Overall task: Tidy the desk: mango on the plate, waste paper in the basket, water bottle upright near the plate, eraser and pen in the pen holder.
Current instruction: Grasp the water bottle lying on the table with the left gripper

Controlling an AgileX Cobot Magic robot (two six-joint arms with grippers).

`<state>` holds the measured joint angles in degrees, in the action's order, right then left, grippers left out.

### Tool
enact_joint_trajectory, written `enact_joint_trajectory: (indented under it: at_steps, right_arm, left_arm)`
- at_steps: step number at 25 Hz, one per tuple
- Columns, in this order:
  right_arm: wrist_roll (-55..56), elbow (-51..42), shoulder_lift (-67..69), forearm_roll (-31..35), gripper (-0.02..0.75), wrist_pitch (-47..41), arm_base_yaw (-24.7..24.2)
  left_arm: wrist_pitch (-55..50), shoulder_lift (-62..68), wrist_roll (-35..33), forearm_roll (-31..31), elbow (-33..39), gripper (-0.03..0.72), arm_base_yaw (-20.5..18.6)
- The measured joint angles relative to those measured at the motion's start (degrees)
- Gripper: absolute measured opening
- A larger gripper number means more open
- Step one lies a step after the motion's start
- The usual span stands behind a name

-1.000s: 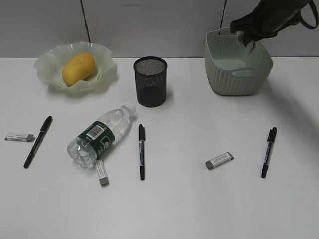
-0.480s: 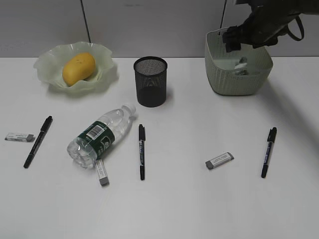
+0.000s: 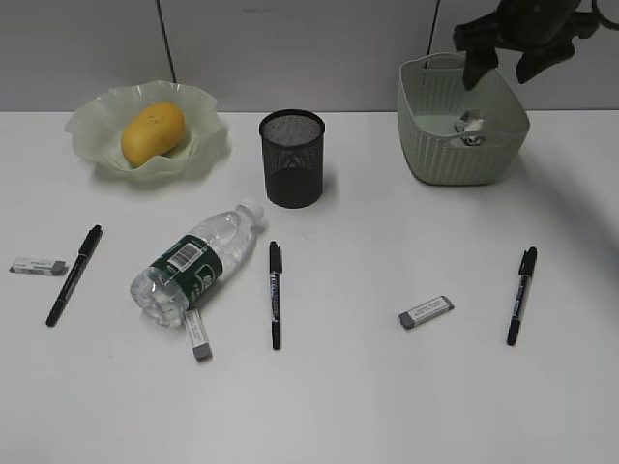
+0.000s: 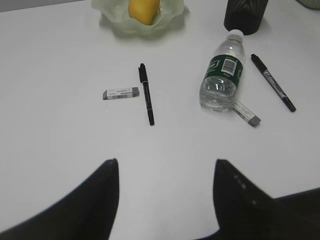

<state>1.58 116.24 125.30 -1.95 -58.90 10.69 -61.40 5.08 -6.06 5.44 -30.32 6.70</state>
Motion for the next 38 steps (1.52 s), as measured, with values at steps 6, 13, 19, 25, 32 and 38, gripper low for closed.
enact_joint_trajectory:
  at_steps: [6,13,19,25,32,38]
  right_arm:
    - [-1.6,0.2,-5.2,0.9,0.585,-9.7,0.0]
    - [-1.6,-5.4,-15.9,2.4,0.585,-10.1,0.0]
    - [-1.6,-17.8,-29.4,2.5,0.585,-10.3,0.0]
    - [-1.6,-32.7,-44.6,2.6,0.585,-9.4,0.0]
    - [-0.9,-48.2,-64.2,2.5,0.585,-3.0,0.0]
    - [-0.9,-60.5,-80.7,2.5,0.585,-0.1,0.0]
  left_arm:
    - [0.0,0.0,0.0,0.0,0.0,0.452,0.0]
    - [0.0,0.0,0.0,0.0,0.0,0.452,0.0]
    - [0.0,0.0,0.0,0.0,0.0,0.452,0.0]
    - [0.0,0.0,0.0,0.0,0.0,0.452,0.0]
    - [0.0,0.0,0.0,0.0,0.0,0.452,0.0]
    - [0.0,0.0,0.0,0.0,0.0,0.452,0.0]
